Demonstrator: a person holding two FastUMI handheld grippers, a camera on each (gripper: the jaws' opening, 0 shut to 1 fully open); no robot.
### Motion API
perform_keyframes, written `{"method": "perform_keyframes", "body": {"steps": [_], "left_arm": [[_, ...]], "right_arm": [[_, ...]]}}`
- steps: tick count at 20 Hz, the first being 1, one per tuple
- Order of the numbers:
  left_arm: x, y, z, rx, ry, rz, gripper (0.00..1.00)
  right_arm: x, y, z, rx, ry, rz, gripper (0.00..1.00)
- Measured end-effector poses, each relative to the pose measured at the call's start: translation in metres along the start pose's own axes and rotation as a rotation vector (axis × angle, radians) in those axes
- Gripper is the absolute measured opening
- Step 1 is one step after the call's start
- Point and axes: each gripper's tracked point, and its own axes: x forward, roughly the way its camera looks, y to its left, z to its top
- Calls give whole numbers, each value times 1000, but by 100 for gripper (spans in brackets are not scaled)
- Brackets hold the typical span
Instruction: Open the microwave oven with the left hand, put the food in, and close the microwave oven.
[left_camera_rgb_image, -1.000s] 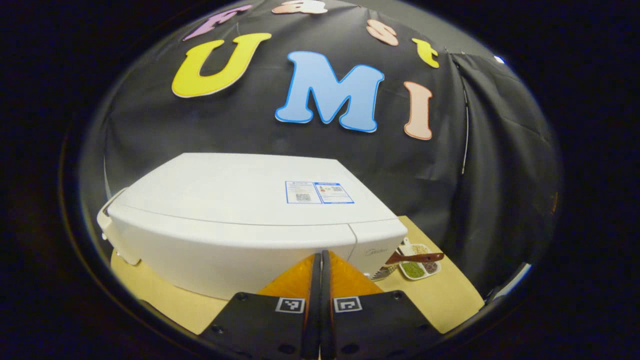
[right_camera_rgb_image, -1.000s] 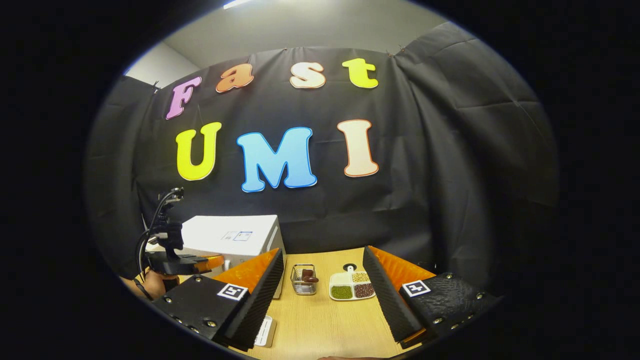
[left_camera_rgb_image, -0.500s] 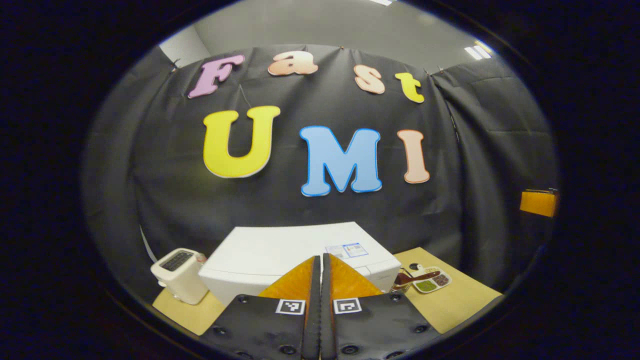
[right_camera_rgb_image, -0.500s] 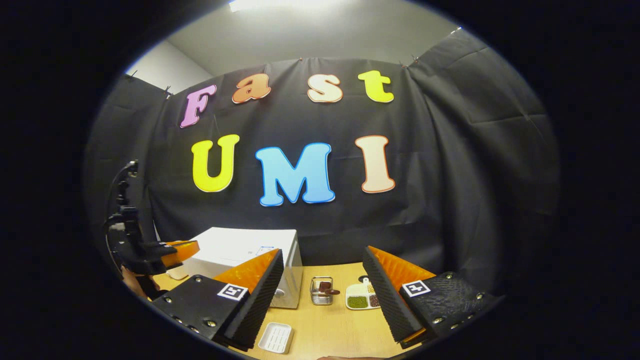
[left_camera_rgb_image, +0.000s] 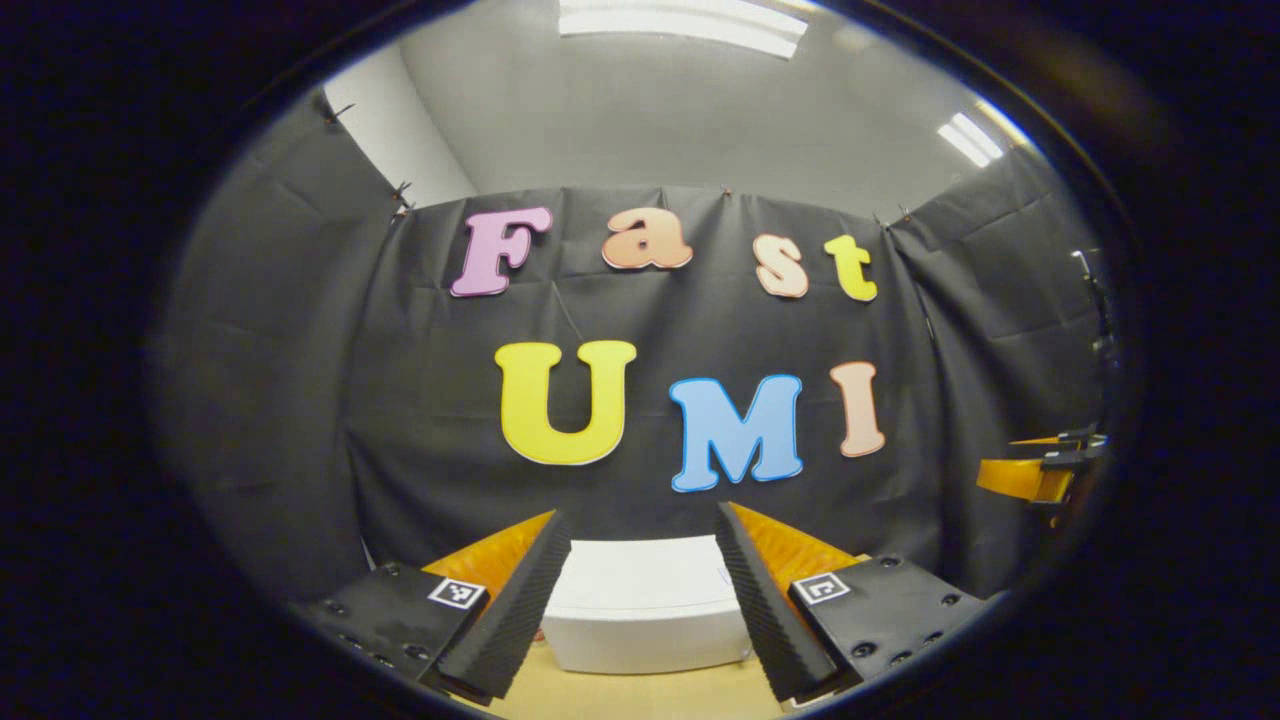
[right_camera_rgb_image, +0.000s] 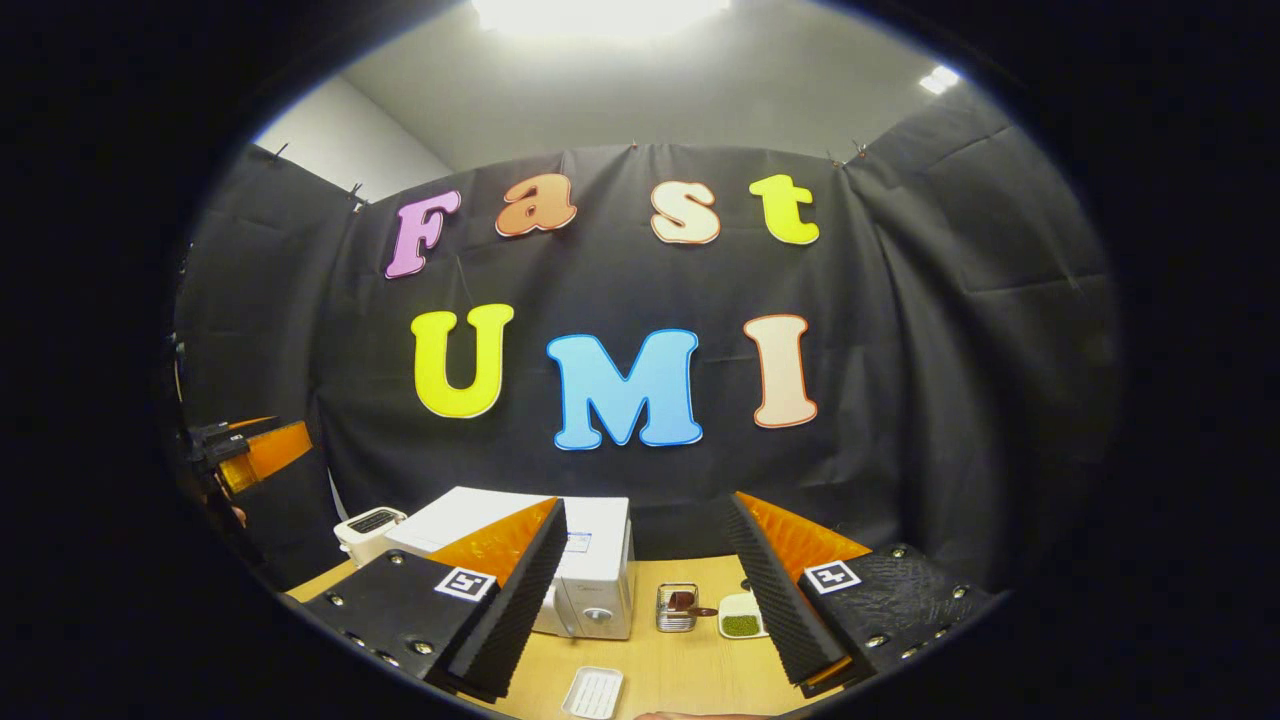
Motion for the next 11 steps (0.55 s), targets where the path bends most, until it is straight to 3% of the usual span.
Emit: {"method": "perform_keyframes", "body": {"steps": [4,11], "left_arm": [[-14,8,1,-7,-1,-40,96],[-22,14,6,-30,-18,-48,95]], "right_arm": [[-13,15,4,-17,-14,-23,96],[-23,30,10,-22,-23,-20,96]]}}
